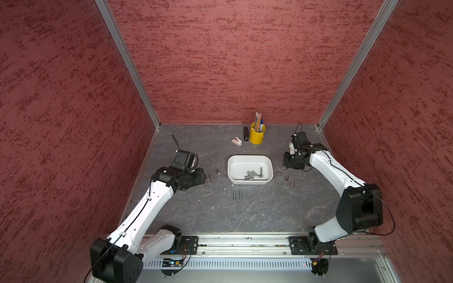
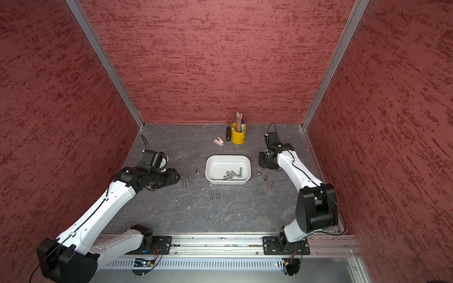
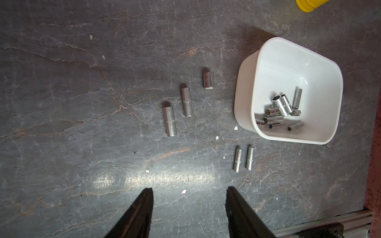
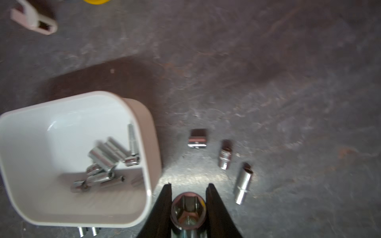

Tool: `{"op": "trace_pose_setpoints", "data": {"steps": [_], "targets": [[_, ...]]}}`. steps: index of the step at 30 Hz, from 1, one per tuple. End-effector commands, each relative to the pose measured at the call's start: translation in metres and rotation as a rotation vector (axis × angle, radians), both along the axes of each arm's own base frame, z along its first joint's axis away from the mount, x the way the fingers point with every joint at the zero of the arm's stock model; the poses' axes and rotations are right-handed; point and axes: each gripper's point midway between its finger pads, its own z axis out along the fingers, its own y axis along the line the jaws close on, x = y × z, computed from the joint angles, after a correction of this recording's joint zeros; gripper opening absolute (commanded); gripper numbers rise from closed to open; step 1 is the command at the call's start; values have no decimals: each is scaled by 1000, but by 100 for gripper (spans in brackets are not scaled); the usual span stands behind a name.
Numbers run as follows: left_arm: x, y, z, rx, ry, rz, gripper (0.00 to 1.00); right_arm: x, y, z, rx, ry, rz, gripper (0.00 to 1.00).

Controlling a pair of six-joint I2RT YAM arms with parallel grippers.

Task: Take out the socket from the storage box
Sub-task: Place the socket head at the center of the board.

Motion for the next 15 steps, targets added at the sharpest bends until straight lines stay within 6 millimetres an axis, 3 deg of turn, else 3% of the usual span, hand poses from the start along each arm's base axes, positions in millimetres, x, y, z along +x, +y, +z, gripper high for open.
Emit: {"op": "trace_pose_setpoints", "data": {"steps": [1,7,15], "targets": [[-2,0,2,3,-18,-3,59,-18,-38,-9,-20,-7,-126,12],[-3,0,2,6,-22,-6,59,-45,-61,-42,-58,53,-232,13],[-5,-1,4,10,-30,-11,59,-54,-62,-81,-61,153,-255,15]]}}
